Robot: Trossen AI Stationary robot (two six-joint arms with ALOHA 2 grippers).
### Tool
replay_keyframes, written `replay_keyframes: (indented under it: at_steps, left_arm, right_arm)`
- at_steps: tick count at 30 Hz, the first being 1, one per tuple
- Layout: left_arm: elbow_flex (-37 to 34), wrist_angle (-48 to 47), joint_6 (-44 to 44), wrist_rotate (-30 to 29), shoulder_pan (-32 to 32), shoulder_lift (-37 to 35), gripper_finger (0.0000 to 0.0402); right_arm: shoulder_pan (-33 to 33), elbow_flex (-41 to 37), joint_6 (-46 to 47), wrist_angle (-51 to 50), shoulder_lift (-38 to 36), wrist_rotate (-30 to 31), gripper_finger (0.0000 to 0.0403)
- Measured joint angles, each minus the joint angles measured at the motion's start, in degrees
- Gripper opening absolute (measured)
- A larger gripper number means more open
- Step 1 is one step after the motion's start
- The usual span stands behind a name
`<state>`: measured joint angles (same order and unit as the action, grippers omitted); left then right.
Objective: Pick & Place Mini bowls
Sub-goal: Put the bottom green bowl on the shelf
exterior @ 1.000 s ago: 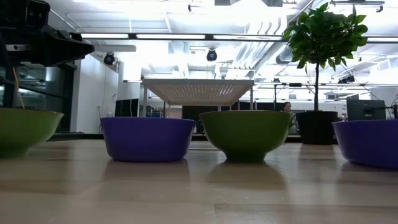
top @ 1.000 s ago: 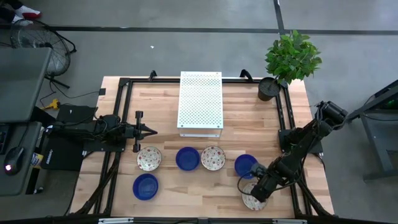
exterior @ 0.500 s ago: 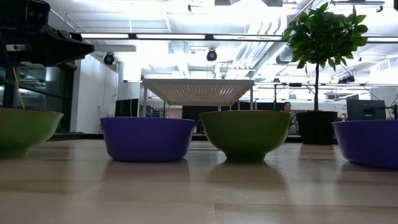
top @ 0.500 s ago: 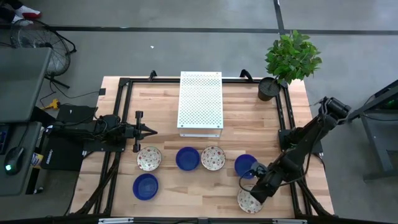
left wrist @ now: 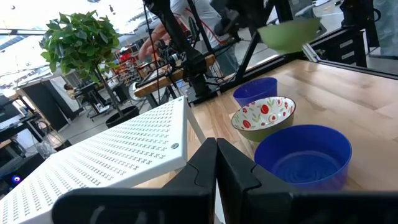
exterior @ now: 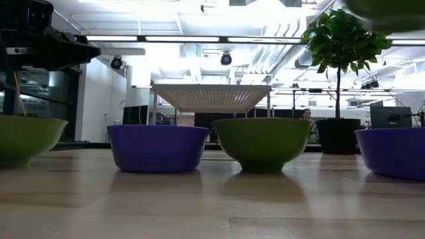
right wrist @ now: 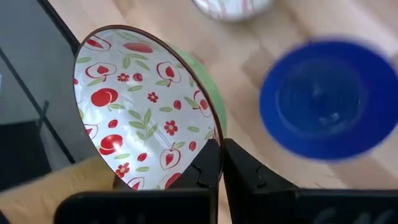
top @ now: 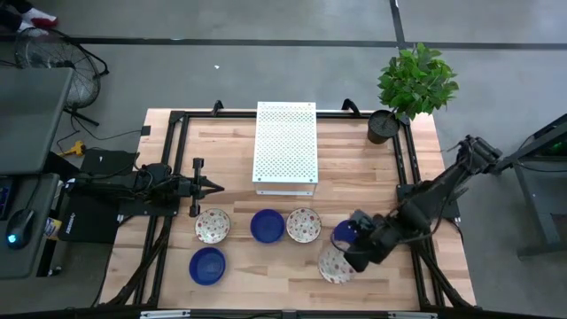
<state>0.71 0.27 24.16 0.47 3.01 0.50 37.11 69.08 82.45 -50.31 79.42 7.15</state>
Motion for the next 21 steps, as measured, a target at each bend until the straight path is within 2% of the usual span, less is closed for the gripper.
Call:
replay_keyframes:
  at_steps: [8, 14, 17, 21]
  left_arm:
    - [0.0, 0.0, 0.0, 0.0, 0.0, 0.0, 0.0000]
    - [0.0, 0.0, 0.0, 0.0, 0.0, 0.0, 0.0000]
    - [0.0, 0.0, 0.0, 0.0, 0.0, 0.0, 0.0000]
    - [0.0, 0.0, 0.0, 0.0, 0.0, 0.0, 0.0000]
  right_arm:
    - [-9.7, 7.6, -11.7, -2.2, 0.0, 3.1, 0.0000]
    - [-18.5, 10.0, -20.0, -2.3, 0.0, 3.6, 0.0000]
    - [-22.5, 10.5, -23.7, -1.6, 0.0, 1.8, 0.0000]
    - [-27.6, 10.5, -28.4, 1.3, 0.0, -4.1, 0.0000]
